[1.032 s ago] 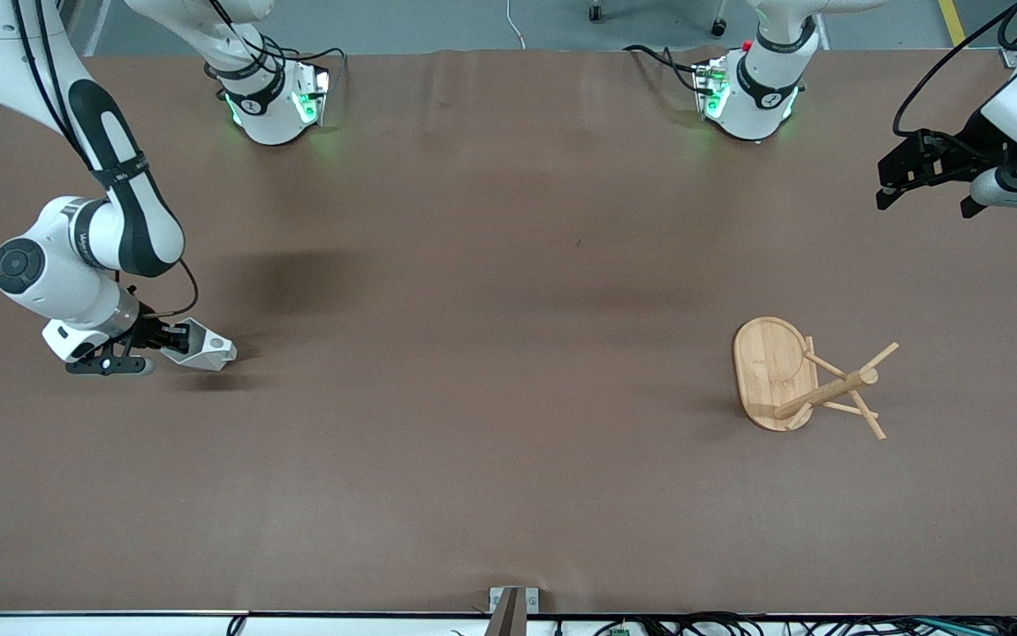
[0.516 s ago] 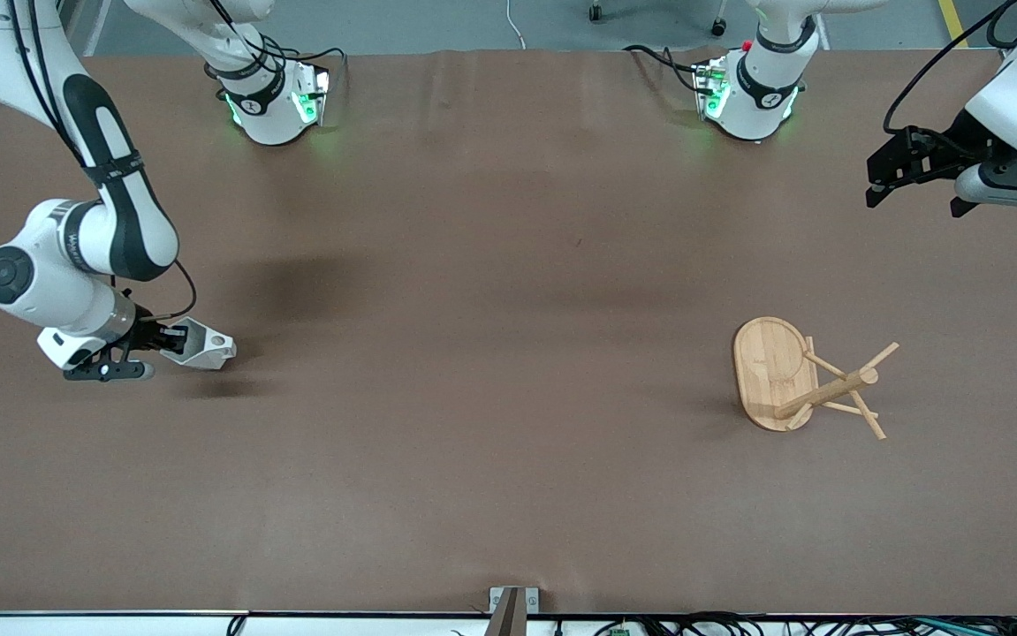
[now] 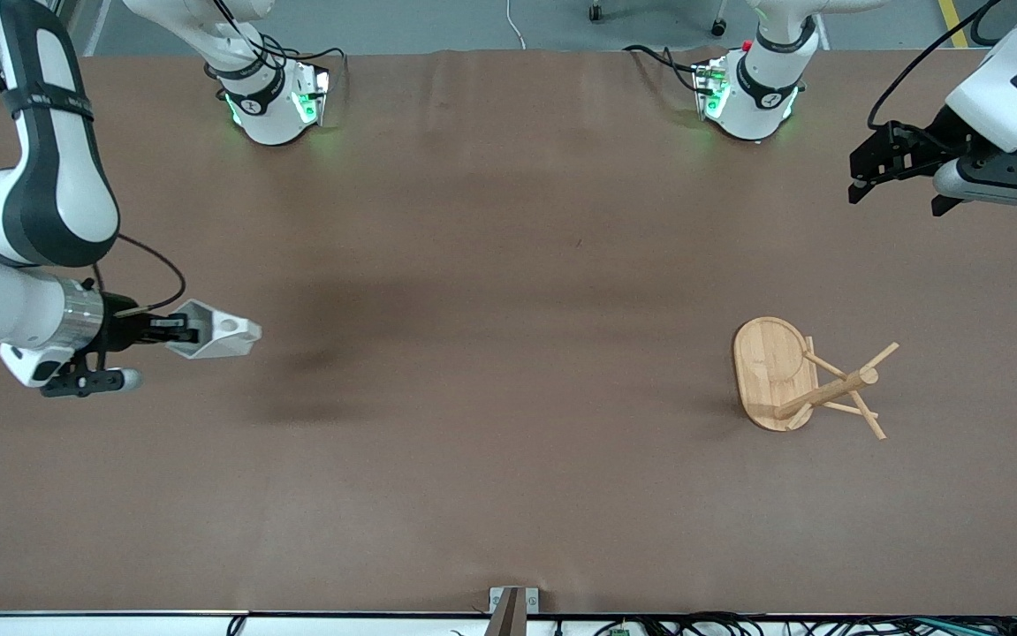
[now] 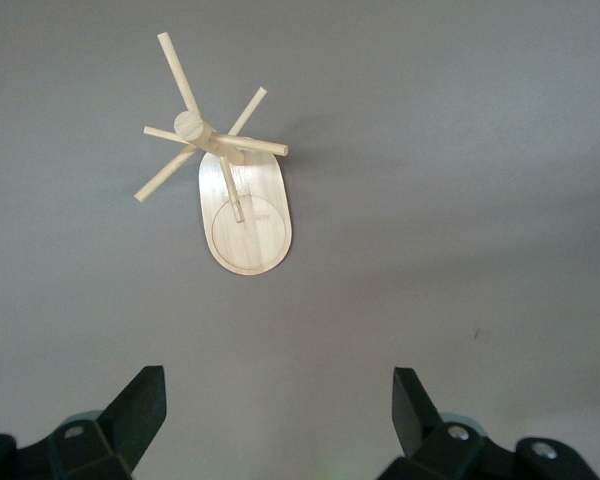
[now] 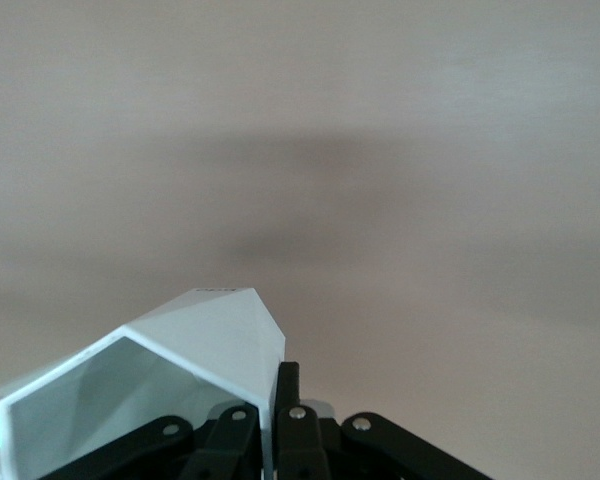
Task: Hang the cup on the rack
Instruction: 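Lift the cup with the right gripper while the left gripper approaches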
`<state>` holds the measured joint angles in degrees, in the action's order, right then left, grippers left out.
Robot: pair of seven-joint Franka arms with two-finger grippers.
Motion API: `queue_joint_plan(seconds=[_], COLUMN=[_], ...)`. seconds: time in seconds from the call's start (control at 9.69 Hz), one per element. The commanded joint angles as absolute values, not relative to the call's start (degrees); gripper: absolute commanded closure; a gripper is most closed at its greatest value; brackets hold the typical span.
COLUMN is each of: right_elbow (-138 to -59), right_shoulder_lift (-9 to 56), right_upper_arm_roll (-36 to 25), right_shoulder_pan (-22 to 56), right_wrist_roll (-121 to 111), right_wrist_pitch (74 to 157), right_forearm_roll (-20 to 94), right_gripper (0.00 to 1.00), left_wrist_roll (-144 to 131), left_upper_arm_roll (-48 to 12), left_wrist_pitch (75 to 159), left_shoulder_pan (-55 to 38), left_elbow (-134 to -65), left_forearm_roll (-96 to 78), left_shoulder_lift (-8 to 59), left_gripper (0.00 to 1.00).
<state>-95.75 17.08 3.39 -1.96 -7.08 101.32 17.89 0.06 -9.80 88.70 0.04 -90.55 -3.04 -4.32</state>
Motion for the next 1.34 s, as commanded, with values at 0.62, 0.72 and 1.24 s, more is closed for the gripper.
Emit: queue_joint_plan(seconds=[0.62,0.72,1.24], right_elbow=[-100.27,-101.85,-104.50], right_shoulder_lift=[16.61,16.70,18.72], right_upper_arm_roll=[12.12,12.74,13.71], right_shoulder_pan=[1.13,2.45,8.60], right_wrist_roll=[-7.29,-7.29,-7.29], right_wrist_pitch=[99.31,100.88,106.25], right_forearm_roll=[62.62,66.67,77.51], right_gripper=[1.00,1.00,1.00], left_wrist_roll=[-2.46,-3.51,-0.02], left_upper_arm_roll=[-29.83,-33.28,-34.98], left_wrist_pitch=[90.61,90.62,100.88], left_shoulder_pan=[-1.13,-2.88,-15.37], left_elbow=[-88.62,-85.98,-76.66], left_forearm_roll=[-11.25,-11.25,-7.74], left_shoulder_lift=[1.99,4.81,15.54], left_gripper=[0.00,0.00,0.00])
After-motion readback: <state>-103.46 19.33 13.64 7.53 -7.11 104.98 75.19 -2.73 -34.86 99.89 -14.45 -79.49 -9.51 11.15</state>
